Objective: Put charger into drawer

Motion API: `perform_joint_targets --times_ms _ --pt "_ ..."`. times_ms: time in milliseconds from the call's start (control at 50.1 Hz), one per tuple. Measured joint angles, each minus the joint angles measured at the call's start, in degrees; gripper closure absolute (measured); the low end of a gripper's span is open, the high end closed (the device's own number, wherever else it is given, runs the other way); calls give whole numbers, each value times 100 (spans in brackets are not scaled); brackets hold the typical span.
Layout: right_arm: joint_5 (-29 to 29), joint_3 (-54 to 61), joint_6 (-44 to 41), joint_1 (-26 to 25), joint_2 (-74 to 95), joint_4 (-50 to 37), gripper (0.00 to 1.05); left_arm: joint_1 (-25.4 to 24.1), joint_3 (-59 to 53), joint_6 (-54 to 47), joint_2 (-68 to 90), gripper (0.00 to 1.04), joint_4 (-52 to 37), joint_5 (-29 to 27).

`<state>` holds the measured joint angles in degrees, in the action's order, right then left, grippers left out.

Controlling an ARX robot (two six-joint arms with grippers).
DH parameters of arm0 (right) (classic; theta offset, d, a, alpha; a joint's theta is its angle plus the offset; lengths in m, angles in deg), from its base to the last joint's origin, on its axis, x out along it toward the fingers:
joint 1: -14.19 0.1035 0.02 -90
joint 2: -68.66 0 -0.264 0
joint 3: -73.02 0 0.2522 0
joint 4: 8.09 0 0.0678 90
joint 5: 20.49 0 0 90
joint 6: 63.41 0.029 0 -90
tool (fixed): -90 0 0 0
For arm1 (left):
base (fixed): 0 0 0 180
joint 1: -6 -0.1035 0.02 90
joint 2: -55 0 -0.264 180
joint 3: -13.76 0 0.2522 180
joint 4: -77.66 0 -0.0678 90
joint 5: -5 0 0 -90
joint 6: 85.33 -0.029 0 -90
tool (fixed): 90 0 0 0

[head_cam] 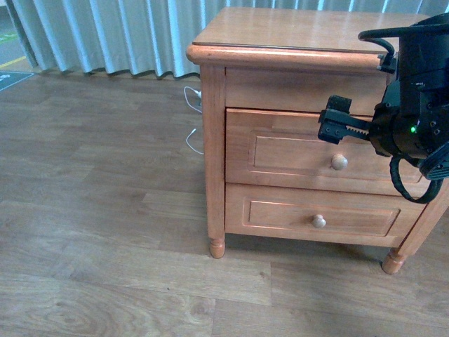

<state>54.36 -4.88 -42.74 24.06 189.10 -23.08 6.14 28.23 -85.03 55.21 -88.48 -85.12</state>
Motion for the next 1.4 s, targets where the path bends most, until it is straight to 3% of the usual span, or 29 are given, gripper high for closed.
perform_joint_targets --times_ms 558,838,997,1157,1396 --pt "-245 -2 33 26 195 -474 8 0 0 0 0 6 2 0" --pt "404 374 -295 -109 -155 -535 8 0 0 0 0 6 2 0" --pt "977 968 -518 -120 -1167 -184 8 0 0 0 0 6 2 0" --pt "1154 1558 -839 -15 -2223 323 8 0 0 0 0 6 2 0" --pt "1379 2999 -1246 125 -5259 2035 8 0 0 0 0 6 2 0"
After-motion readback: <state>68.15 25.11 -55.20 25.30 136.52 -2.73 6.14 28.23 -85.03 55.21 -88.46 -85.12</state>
